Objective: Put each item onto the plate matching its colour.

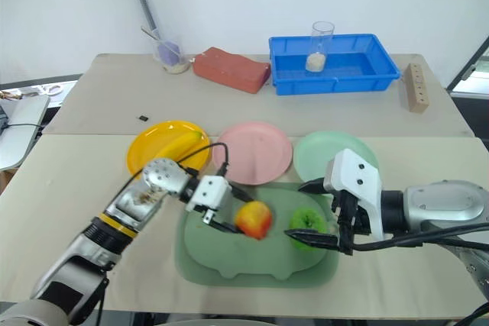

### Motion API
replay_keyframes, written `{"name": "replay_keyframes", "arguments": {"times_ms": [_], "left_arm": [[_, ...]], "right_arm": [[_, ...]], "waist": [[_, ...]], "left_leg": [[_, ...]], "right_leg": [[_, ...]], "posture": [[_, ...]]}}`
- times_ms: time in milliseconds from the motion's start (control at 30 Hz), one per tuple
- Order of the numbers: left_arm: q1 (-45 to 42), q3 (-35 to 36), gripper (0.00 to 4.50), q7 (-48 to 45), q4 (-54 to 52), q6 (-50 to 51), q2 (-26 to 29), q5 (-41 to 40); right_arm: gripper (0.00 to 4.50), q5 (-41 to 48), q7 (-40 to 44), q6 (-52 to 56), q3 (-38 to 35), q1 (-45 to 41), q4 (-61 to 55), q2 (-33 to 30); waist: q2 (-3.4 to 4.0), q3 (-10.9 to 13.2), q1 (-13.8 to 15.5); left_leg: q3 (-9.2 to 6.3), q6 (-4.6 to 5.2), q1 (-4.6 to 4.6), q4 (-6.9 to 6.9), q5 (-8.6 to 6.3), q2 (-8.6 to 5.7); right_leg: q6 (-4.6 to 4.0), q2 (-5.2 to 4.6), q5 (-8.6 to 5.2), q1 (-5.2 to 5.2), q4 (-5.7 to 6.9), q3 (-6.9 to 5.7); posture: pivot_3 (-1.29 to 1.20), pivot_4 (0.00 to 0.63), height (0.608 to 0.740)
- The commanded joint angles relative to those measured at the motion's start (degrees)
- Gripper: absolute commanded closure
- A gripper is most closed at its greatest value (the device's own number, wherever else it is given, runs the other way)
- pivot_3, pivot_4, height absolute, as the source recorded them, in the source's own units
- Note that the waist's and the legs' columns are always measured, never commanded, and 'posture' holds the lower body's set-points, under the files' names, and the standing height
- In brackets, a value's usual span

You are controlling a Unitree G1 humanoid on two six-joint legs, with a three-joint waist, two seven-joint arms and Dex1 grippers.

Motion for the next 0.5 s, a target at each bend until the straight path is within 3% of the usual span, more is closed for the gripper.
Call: {"name": "replay_keyframes", "arguments": {"times_ms": [33, 200, 400, 500], "left_arm": [[-6.37, 5.96, 1.65, 1.81, 4.67, 1.75, -0.14, -2.25], [-14.35, 10.26, 1.65, 11.62, 18.13, -0.20, -7.15, -0.08], [-15.76, 9.02, 1.65, 18.58, 26.87, -5.80, -13.39, 4.93], [-16.05, 9.48, 0.24, 19.53, 29.50, -7.78, -14.06, 5.79]], "right_arm": [[0.00, -0.79, -1.44, -2.12, -0.86, -2.99, 2.19, 0.65], [0.00, -6.82, -8.15, -4.87, 2.77, -9.12, 7.80, 5.52], [0.00, -14.05, -12.27, -7.12, 7.95, -13.69, 11.73, 8.90], [0.00, -15.06, -12.26, -7.22, 8.09, -13.94, 12.03, 9.60]], "waist": [[0.00, 0.00, 0.28], [0.00, -0.01, 0.42], [0.10, -0.07, 0.16], [0.11, -0.07, 0.14]], "left_leg": [[0.00, 0.00, 0.00, 0.03, 0.00, -0.01], [-0.01, 0.02, -0.07, 0.11, -0.01, -0.04], [-0.04, 0.07, -0.31, 0.06, 0.00, -0.05], [-0.09, 0.15, -0.31, 0.01, 0.05, -0.05]], "right_leg": [[0.01, 0.00, 0.00, 0.01, -0.01, 0.00], [0.33, -0.01, -0.18, 0.03, -0.03, 0.00], [0.07, 0.03, -0.03, 0.03, 0.10, 0.01], [0.07, 0.08, -0.03, -0.01, 0.15, 0.01]], "posture": [[0.00, 0.150, 0.740], [0.00, 0.150, 0.740], [0.00, 0.150, 0.740], [0.00, 0.150, 0.740]]}}
